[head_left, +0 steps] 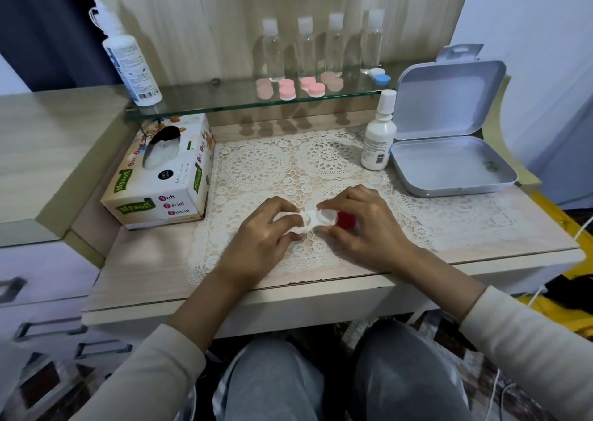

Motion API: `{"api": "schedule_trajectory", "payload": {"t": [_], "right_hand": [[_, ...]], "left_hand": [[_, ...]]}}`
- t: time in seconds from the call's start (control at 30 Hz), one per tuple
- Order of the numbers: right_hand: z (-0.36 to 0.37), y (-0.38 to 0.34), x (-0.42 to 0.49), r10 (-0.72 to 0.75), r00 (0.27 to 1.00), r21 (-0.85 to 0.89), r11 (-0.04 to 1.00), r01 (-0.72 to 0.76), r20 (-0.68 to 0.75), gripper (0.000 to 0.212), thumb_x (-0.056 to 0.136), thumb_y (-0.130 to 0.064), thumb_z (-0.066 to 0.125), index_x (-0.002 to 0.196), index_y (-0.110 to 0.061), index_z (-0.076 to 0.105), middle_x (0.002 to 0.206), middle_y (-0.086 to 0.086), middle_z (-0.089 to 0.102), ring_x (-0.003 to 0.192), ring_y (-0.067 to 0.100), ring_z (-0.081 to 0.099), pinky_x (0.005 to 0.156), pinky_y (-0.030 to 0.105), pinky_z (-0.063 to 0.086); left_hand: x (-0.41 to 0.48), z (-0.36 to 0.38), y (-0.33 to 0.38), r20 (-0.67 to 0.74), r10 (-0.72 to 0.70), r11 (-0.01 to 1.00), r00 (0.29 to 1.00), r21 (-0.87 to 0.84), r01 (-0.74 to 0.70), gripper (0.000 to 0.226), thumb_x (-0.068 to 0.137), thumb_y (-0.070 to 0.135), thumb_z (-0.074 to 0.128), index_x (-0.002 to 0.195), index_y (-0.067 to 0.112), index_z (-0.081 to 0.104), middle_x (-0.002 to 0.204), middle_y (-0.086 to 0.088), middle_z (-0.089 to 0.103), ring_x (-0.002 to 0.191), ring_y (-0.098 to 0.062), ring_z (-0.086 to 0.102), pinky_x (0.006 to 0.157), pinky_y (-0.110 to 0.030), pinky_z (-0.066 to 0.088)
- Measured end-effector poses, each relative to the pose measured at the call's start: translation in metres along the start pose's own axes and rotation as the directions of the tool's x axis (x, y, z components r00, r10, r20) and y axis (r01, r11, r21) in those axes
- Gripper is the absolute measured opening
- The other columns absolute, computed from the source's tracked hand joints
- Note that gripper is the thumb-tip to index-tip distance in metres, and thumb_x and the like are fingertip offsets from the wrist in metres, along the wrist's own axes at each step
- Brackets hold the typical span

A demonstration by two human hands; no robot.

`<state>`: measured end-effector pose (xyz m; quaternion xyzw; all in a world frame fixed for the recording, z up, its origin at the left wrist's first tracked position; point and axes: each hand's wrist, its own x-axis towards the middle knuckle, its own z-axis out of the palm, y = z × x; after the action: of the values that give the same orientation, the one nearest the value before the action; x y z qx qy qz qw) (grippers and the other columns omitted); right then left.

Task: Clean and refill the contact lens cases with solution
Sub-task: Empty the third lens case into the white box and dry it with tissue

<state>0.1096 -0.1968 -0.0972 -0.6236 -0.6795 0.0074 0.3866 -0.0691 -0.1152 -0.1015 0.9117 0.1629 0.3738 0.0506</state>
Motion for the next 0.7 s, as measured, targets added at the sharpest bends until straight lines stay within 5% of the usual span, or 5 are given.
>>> {"api": "schedule_trajectory", "payload": {"t": [0.13, 0.27, 0.5, 0.7], "right_hand": [[0.0001, -0.0008, -0.0003, -0.030, 0.998, -0.021, 0.999, 0.029, -0.048, 0.030, 0.071, -0.033, 0.073, 0.092, -0.012, 0.072, 0.079, 0.001, 0.063, 0.078, 0.014, 0.050, 0.073, 0.027, 0.032], [-0.0012, -0.0006, -0.0001, -0.059, 0.996, -0.037, 0.998, 0.057, -0.060, 0.025, 0.070, -0.030, 0.076, 0.087, -0.013, 0.072, 0.080, -0.002, 0.065, 0.077, 0.013, 0.054, 0.072, 0.029, 0.036], [0.0005, -0.0012, -0.0021, -0.101, 0.990, -0.099, 0.991, 0.091, -0.102, 0.026, 0.071, -0.037, 0.071, 0.086, -0.016, 0.072, 0.076, -0.004, 0.066, 0.076, 0.013, 0.057, 0.075, 0.026, 0.032], [-0.0004, -0.0036, -0.0022, -0.111, 0.984, -0.088, 0.991, 0.099, -0.142, 0.023, 0.066, -0.028, 0.076, 0.084, -0.014, 0.073, 0.072, -0.003, 0.065, 0.069, 0.014, 0.055, 0.071, 0.026, 0.032]], "left_hand": [[0.0000, 0.0003, 0.0009, -0.022, -0.015, 1.000, 1.000, -0.016, 0.014, 0.021, 0.081, 0.016, 0.063, 0.094, 0.000, 0.068, 0.102, -0.006, 0.050, 0.090, -0.014, 0.053, 0.085, -0.007, 0.037], [0.0003, 0.0026, -0.0002, 0.048, -0.008, 1.000, 0.999, 0.007, 0.008, 0.025, 0.083, 0.019, 0.060, 0.099, 0.002, 0.069, 0.100, -0.016, 0.057, 0.092, -0.017, 0.054, 0.082, -0.017, 0.044], [0.0015, 0.0010, -0.0010, 0.001, -0.018, 0.999, 1.000, -0.030, 0.018, 0.017, 0.070, 0.002, 0.072, 0.087, 0.002, 0.070, 0.094, -0.009, 0.055, 0.084, -0.011, 0.052, 0.077, -0.009, 0.039], [0.0008, 0.0014, 0.0000, -0.050, -0.033, 0.997, 0.998, -0.076, 0.030, 0.015, 0.073, 0.010, 0.073, 0.085, 0.001, 0.069, 0.098, 0.000, 0.049, 0.084, -0.011, 0.054, 0.078, -0.008, 0.040]]}}
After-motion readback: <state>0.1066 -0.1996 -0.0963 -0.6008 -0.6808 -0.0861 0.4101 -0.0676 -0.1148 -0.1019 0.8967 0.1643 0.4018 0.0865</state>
